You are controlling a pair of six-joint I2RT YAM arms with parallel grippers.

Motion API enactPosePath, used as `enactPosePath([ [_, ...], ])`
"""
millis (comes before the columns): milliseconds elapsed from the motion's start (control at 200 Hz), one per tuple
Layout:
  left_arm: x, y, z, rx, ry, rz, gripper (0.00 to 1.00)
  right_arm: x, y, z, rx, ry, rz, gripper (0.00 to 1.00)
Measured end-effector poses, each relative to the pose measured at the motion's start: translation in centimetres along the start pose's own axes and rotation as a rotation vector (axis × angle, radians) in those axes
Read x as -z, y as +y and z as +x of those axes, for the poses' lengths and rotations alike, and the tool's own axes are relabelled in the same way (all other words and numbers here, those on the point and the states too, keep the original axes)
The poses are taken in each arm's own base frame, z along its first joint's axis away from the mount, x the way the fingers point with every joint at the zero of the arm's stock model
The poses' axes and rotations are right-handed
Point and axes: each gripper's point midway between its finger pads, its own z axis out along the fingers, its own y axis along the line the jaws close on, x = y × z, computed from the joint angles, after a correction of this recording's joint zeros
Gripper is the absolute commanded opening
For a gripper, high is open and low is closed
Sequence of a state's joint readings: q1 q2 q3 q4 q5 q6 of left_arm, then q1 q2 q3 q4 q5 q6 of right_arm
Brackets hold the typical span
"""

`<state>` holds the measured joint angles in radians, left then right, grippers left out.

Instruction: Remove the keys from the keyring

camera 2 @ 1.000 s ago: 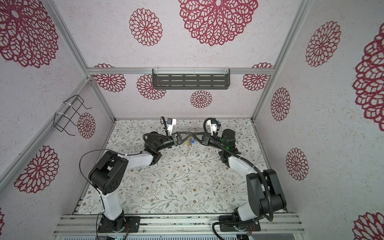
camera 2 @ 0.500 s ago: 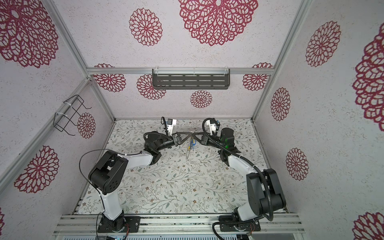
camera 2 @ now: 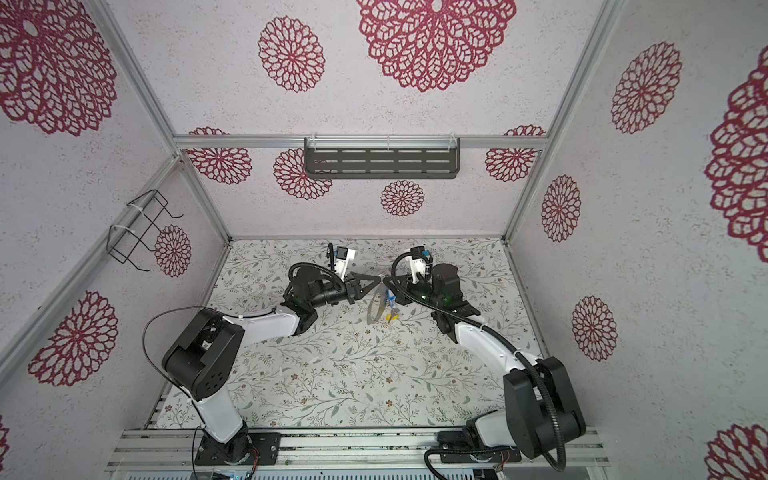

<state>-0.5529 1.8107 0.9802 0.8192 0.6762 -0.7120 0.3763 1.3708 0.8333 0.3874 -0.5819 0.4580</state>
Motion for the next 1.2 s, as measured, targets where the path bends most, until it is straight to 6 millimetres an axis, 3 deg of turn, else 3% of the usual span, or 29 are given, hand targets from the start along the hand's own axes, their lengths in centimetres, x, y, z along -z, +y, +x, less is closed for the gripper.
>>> enactPosePath([
  [120, 0.1, 0.1, 0.4, -0.017, 0.013, -0.001, 0.09, 0.1, -0.2, 0.2, 0.028, 0.001, 0.007, 0.0],
  [265, 0.2, 0.1, 0.9, -0.023, 0.043, 0.0, 0.0, 0.2, -0.2, -0.1, 0.049, -0.011, 0.015, 0.0],
  [575, 1.2, -0.8, 0.5, -0.053, 0.048, -0.025, 0.0, 0.0, 0.3, -0.5, 0.049, -0.015, 0.004, 0.0],
  [625, 1.7, -0.9, 0.4, -0.06, 0.045, -0.038, 0.0, -0.1, 0.4, -0.7, 0.047, -0.018, 0.003, 0.17],
  [721, 2.4, -1.2, 0.2, -0.077, 0.041, -0.059, 0.0, -0.2, 0.4, -1.1, 0.032, -0.021, 0.006, 0.19],
  [796, 2.9, -1.3, 0.2, -0.088, 0.041, -0.077, 0.0, -0.2, 0.1, -1.3, 0.017, -0.018, 0.03, 0.3],
  [886, 3.2, -1.3, 0.1, -0.096, 0.042, -0.093, 0.0, -0.1, -1.6, -1.6, -0.036, -0.006, 0.113, 0.31],
  [1036, 4.1, -1.3, 0.0, -0.091, 0.044, -0.126, 0.0, -2.0, -6.8, -1.0, -0.148, 0.078, 0.267, 0.21],
  [1106, 4.8, -1.4, -0.5, -0.089, 0.042, -0.146, 0.0, -3.5, -9.1, 1.4, -0.213, 0.151, 0.311, 0.16],
  [1196, 6.2, -1.5, -1.2, -0.094, 0.035, -0.19, 0.0, -5.3, -10.8, 6.3, -0.309, 0.271, 0.346, 0.16],
])
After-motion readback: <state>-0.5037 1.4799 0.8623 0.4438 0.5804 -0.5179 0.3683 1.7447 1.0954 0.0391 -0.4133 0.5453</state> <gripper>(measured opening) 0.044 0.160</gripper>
